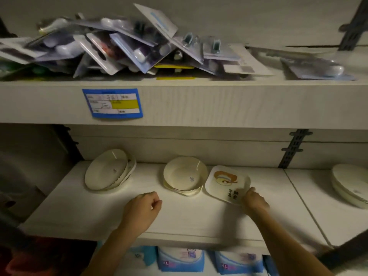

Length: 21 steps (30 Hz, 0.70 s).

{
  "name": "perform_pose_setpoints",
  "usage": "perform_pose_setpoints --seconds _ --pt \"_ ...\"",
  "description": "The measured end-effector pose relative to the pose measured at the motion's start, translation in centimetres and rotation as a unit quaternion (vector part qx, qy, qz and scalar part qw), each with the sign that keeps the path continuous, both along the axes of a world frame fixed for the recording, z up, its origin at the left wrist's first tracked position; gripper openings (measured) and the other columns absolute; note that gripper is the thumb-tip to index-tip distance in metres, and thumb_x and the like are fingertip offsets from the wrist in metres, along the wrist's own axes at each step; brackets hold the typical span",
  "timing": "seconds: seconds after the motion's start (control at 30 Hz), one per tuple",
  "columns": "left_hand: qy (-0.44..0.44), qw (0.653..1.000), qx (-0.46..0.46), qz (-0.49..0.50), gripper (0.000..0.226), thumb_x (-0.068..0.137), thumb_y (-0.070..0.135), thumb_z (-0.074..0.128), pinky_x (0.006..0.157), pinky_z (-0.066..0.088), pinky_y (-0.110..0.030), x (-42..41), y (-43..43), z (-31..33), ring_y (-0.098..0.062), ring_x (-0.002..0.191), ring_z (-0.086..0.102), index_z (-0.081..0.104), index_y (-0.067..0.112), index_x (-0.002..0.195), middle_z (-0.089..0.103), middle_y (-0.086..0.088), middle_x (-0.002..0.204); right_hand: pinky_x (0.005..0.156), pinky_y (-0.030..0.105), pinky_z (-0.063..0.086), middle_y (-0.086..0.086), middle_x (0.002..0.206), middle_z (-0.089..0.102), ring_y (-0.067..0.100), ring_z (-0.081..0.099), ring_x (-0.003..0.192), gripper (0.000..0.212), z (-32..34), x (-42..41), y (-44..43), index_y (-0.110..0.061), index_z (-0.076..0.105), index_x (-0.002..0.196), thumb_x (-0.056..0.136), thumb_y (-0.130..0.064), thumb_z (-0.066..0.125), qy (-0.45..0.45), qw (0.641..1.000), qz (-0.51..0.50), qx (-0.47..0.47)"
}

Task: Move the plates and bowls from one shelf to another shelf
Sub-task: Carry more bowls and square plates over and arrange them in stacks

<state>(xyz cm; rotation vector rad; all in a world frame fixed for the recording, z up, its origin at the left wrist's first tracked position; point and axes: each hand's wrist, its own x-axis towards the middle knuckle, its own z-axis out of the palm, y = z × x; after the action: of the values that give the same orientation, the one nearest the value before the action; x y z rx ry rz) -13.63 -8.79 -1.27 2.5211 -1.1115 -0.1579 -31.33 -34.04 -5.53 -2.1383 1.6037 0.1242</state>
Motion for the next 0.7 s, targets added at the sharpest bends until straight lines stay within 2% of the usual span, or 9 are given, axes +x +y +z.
perform_pose_setpoints --seconds 0.07,0.13,0.2,0.33,0.4,0.53,0.6,0.67,0.7 --pt "0.002 1.000 0.000 -0.010 0.018 0.090 0.034 0.048 0.059 0.042 -0.022 0.5 0.7 -0.1 -0.016 0.067 0.056 0.050 0.022 0.076 0.055 0.006 0.067 0.070 0.033 0.043 0.014 0.114 0.059 0.022 0.050 0.083 0.030 -0.2 0.3 -0.1 -0.005 0.040 0.121 0.094 -0.017 0.042 -0.013 0.999 -0.024 0.016" --pt "0.003 1.000 0.007 -0.019 0.019 0.090 0.034 0.047 0.051 0.033 -0.015 1.2 1.1 -0.2 -0.013 0.063 0.051 0.048 0.023 0.075 0.052 0.007 0.065 0.080 0.037 0.050 0.018 0.115 0.058 0.027 0.056 0.093 0.032 -0.2 0.4 -0.2 -0.002 0.041 0.122 0.094 -0.016 0.041 -0.032 0.998 -0.040 0.030" --pt "0.001 1.000 0.007 -0.016 0.020 0.091 0.034 0.046 0.049 0.030 -0.015 1.9 0.9 -0.4 -0.012 0.062 0.049 0.048 0.023 0.075 0.054 0.006 0.067 0.081 0.037 0.051 0.017 0.112 0.059 0.028 0.057 0.096 0.030 0.0 0.0 0.0 -0.001 0.042 0.119 0.092 -0.015 0.044 -0.035 0.999 -0.036 0.020" --pt "0.091 0.995 -0.034 0.016 0.029 0.093 0.037 0.042 0.063 0.047 -0.031 3.3 -1.3 -1.2 -0.021 0.071 0.061 0.052 0.017 0.075 0.068 -0.004 0.078 0.079 0.038 0.050 0.020 0.111 0.061 0.031 0.059 0.096 0.026 1.0 -2.2 1.5 0.001 0.043 0.114 0.091 -0.010 0.043 -0.049 0.998 -0.021 -0.014" --pt "0.125 0.990 -0.050 0.042 0.033 0.093 0.041 0.039 0.071 0.050 -0.036 4.0 -3.1 -2.1 -0.026 0.076 0.063 0.051 0.016 0.074 0.070 -0.009 0.081 0.072 0.034 0.051 0.019 0.108 0.062 0.026 0.058 0.086 0.023 1.6 -3.8 2.6 0.000 0.043 0.113 0.093 -0.010 0.043 -0.066 0.997 -0.013 -0.025" --pt "0.179 0.980 -0.005 0.091 0.057 0.090 0.052 0.031 0.077 0.055 -0.040 5.4 -6.8 -4.0 -0.036 0.080 0.065 0.061 0.004 0.088 0.070 -0.017 0.089 0.071 0.034 0.055 0.009 0.093 0.060 0.021 0.061 0.080 0.021 3.0 -6.6 5.2 -0.006 0.042 0.113 0.096 -0.019 0.038 -0.090 0.994 -0.007 -0.061" --pt "0.192 0.976 0.016 0.103 0.059 0.089 0.051 0.036 0.078 0.056 -0.042 6.1 -8.3 -5.0 -0.039 0.084 0.066 0.065 0.000 0.091 0.070 -0.022 0.093 0.073 0.037 0.057 0.008 0.093 0.061 0.022 0.063 0.082 0.021 3.6 -7.5 6.3 -0.008 0.042 0.113 0.097 -0.021 0.036 -0.092 0.993 -0.020 -0.066" --pt "0.232 0.966 0.020 0.114 0.047 0.090 0.037 0.044 0.067 0.057 -0.038 6.4 -9.2 -5.2 -0.039 0.076 0.066 0.064 -0.005 0.088 0.069 -0.025 0.088 0.075 0.040 0.057 0.011 0.100 0.063 0.024 0.063 0.085 0.022 4.2 -8.2 7.0 -0.009 0.043 0.113 0.097 -0.021 0.035 -0.092 0.993 -0.031 -0.068" --pt "0.263 0.958 0.009 0.116 0.037 0.090 0.027 0.045 0.054 0.052 -0.033 6.5 -9.6 -5.2 -0.035 0.062 0.063 0.062 -0.006 0.081 0.065 -0.024 0.078 0.075 0.039 0.057 0.012 0.103 0.064 0.024 0.063 0.086 0.022 4.4 -8.3 7.4 -0.009 0.043 0.114 0.097 -0.021 0.035 -0.095 0.992 -0.035 -0.069"
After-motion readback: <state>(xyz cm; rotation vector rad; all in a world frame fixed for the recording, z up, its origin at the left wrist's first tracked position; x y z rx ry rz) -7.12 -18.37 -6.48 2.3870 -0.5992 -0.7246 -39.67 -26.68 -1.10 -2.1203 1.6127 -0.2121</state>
